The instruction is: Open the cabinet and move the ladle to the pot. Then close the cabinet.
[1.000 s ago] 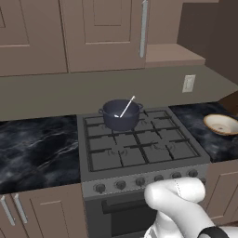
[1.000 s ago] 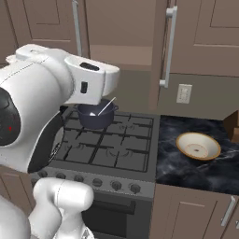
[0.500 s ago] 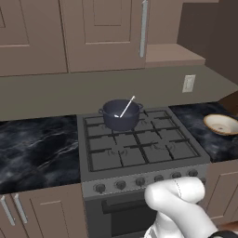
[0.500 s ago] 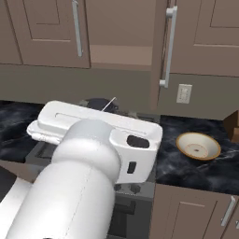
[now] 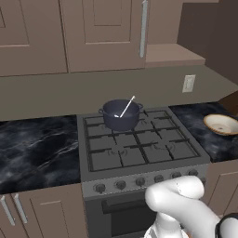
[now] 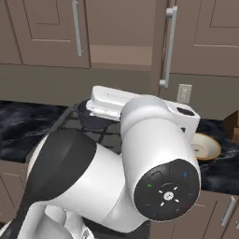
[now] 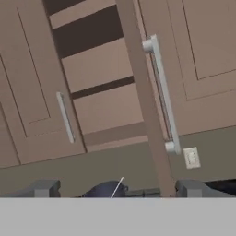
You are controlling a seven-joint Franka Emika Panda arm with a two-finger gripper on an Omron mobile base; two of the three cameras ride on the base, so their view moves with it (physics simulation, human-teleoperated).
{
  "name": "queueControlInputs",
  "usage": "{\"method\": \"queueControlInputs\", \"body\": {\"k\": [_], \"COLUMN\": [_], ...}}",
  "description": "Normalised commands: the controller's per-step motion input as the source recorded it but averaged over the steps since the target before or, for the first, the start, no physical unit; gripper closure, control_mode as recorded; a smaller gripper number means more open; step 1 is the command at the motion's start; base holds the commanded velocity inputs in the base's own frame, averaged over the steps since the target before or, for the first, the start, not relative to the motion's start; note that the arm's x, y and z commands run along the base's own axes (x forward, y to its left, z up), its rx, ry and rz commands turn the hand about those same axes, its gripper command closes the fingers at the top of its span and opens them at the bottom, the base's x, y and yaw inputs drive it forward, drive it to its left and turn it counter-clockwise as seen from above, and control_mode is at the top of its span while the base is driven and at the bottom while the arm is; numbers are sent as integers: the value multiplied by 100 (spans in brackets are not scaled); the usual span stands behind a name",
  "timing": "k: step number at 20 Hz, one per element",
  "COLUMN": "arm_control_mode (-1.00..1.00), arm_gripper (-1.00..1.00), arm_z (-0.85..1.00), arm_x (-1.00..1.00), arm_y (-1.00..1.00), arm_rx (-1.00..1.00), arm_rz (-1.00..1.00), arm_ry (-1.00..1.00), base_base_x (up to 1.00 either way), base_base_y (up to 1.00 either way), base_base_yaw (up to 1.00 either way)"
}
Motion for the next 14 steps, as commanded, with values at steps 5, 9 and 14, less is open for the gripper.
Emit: {"method": "queueControlInputs", "body": {"k": [5, 9, 14], "arm_control_mode": [-100, -100, -100], "arm_gripper": [-100, -100, -100], "arm_z": [-22, -21, -16], "arm_x": [86, 94, 98], "arm_y": [-24, -37, -29], "arm_rx": [13, 20, 20], "arm_rz": [18, 23, 23], "arm_ry": [3, 2, 1], "base_base_x": [0, 0, 0], "base_base_y": [0, 0, 0], "base_base_yaw": [0, 0, 0]}}
